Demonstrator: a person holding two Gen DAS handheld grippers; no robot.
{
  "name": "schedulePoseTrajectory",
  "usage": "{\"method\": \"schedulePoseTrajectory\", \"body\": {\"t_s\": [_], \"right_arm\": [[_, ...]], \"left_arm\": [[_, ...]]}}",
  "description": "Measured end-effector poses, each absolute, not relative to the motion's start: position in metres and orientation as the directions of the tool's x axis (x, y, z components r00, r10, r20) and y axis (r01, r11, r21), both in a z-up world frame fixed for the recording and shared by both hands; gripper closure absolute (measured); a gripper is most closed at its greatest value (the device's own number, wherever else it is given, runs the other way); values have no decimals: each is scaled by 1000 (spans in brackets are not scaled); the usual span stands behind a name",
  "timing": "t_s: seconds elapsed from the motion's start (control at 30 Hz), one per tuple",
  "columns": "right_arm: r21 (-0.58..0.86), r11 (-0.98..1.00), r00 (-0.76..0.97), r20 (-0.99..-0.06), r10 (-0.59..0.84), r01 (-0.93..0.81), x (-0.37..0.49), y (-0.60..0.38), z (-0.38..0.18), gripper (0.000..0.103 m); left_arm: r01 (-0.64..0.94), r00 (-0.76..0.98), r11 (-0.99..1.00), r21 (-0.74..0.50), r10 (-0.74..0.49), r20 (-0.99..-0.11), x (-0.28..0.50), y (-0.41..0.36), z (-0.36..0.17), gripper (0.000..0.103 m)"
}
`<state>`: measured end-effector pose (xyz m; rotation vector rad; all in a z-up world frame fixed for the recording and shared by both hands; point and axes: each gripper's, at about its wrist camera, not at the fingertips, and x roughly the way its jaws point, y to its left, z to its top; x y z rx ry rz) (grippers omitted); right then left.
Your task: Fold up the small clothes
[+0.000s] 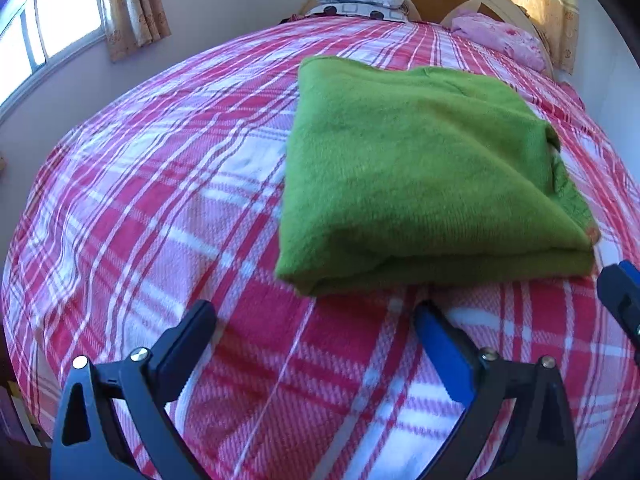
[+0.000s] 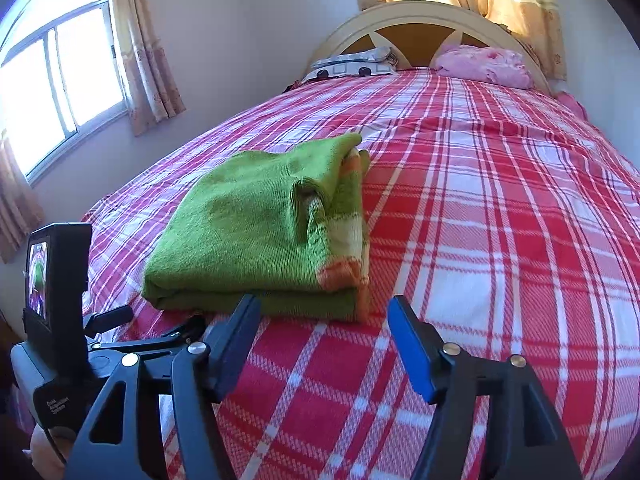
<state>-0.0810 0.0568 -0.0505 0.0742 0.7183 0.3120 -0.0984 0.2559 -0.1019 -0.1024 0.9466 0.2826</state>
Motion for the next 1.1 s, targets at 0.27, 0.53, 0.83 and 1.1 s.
{"method": "schedulePoseTrajectory", "body": {"t_s": [0.27,0.53,0.83,1.1], "right_arm": [[149,964,739,-620,265,-221,-125,50,-44,28],[123,967,790,-559,253,-222,-182,52,-24,28],[71,978,911,-355,209,-197,-256,56,41,19],[43,983,970,-162,182,-177,-313,56,90,7]], "left_arm": [[-268,581,963,24,182,-793,-145,246,-94,1],[-262,697,965,-5,186,-693,-205,242,-58,1],[-254,844,967,-16,213,-493,-272,246,3,0],[-247,907,969,18,237,-348,-310,230,44,0]]}}
